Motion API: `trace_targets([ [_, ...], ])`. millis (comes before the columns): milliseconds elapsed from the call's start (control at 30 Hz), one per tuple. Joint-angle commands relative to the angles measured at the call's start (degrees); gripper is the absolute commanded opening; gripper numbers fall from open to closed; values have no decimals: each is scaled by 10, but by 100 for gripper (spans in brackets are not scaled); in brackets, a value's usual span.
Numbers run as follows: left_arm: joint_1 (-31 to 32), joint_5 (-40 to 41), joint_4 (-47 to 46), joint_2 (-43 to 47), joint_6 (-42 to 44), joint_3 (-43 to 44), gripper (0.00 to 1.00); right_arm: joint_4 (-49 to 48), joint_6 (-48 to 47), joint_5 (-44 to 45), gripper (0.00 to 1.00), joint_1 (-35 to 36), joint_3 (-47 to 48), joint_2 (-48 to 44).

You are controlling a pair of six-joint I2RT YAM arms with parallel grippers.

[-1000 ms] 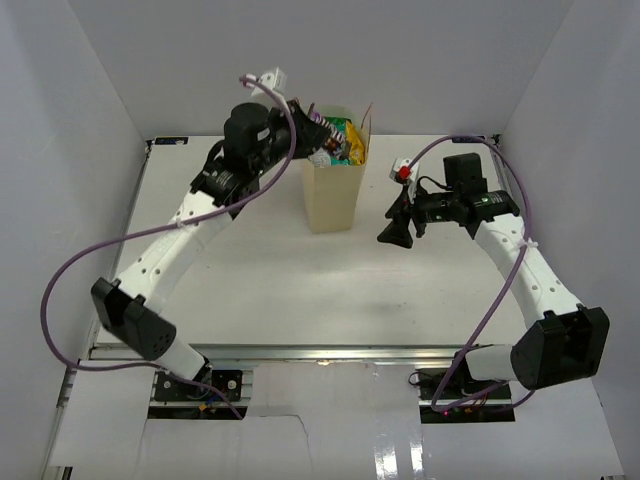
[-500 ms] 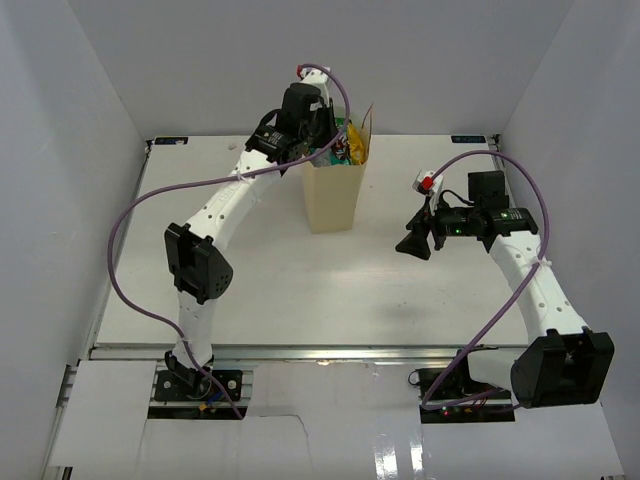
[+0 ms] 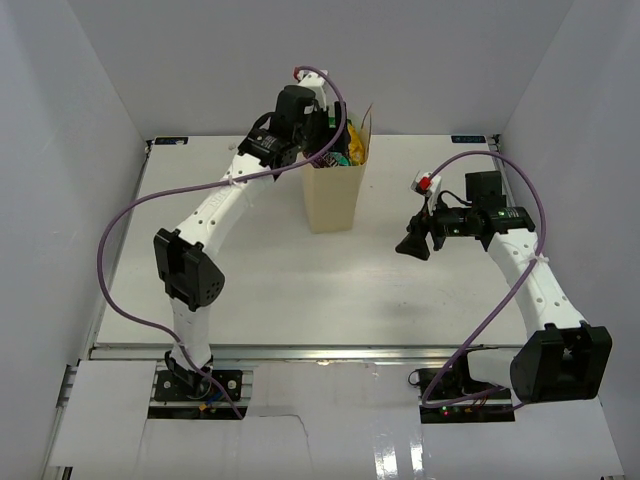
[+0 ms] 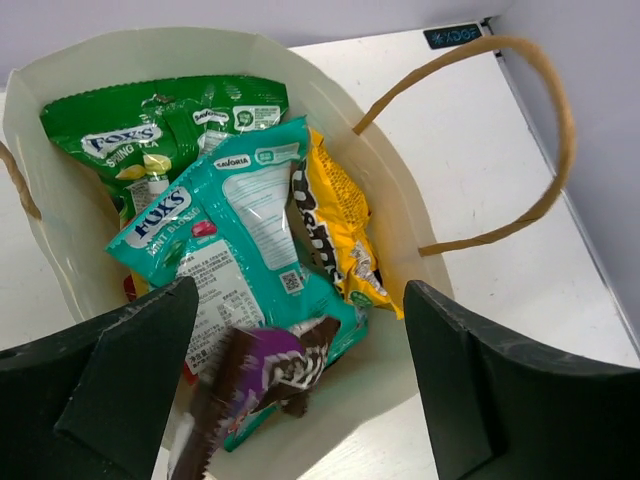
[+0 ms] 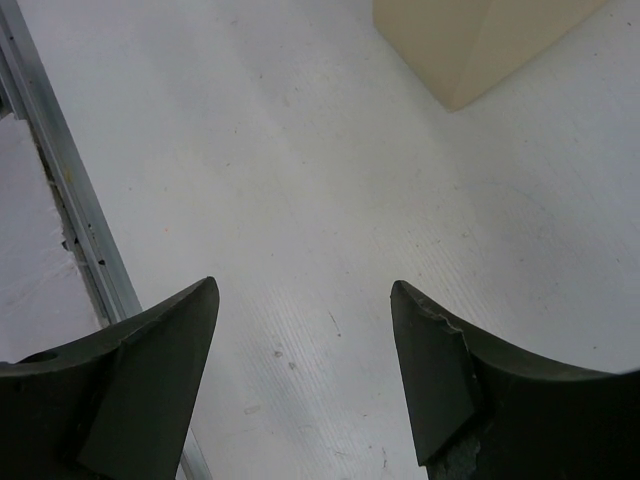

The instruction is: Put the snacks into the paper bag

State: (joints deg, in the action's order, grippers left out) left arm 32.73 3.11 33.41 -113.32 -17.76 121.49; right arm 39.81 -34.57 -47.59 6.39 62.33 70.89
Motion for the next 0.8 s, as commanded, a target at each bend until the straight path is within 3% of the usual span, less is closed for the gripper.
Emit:
trace_targets([
  [0, -1, -13, -10, 66, -3, 30, 94, -9, 15, 33, 75, -4, 11, -5],
  [167, -1, -13, -48, 144, 8, 11, 96, -53, 67, 113, 75, -8, 16, -21],
  [333, -1, 21, -170, 348, 18, -256, 98, -132, 141, 234, 81, -10, 7, -44],
  [400, -2, 41, -192, 440, 12, -381, 98, -157, 174, 299, 97, -11, 3, -48],
  [467, -3, 51, -198, 501, -4, -462, 98, -166, 192, 333, 90, -11, 2, -47],
  [600, -6, 62, -184, 642, -82, -685, 98, -172, 206, 363, 90, -12, 8, -40],
  [767, -6, 61, -167, 816, -201, -846, 98, -186, 238, 372, 90, -12, 13, -44],
])
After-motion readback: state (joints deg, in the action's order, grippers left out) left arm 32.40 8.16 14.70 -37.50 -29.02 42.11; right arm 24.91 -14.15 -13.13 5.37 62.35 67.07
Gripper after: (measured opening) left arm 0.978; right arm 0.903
